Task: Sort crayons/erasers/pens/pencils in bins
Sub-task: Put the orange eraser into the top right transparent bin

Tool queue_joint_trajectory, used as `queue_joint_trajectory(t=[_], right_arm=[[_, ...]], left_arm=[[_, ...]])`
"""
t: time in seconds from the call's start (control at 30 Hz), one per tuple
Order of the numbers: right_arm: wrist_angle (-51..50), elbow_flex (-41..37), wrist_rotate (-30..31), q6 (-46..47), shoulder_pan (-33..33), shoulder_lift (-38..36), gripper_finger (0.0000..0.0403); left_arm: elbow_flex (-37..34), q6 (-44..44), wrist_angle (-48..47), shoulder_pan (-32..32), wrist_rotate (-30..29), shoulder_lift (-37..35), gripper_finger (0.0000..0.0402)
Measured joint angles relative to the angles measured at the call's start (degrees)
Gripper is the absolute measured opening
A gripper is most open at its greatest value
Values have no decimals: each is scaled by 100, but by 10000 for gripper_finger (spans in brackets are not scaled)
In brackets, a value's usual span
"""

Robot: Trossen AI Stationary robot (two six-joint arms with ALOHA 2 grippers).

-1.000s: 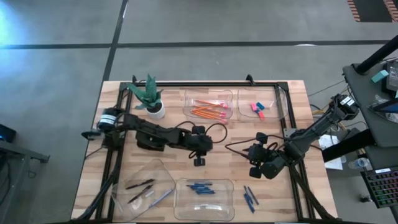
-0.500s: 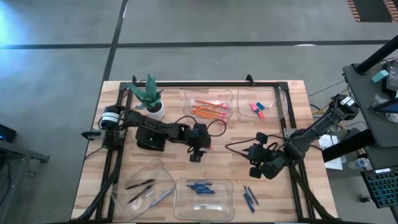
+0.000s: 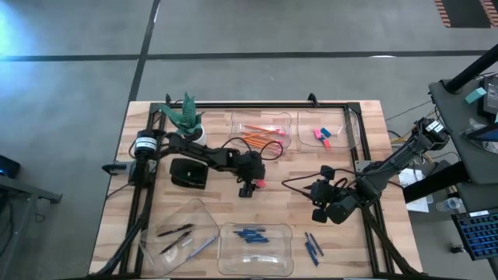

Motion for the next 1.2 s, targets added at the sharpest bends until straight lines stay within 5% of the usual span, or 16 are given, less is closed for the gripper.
queue_joint_trajectory(t=[0.57, 1.2], right_arm=[[4, 0, 0, 0, 0, 0, 95], [91, 0, 46, -59, 2, 0, 95]], left_arm=[[22, -30, -463, 17, -47, -74, 52], [-9, -517, -408, -1, -79, -1040, 47]])
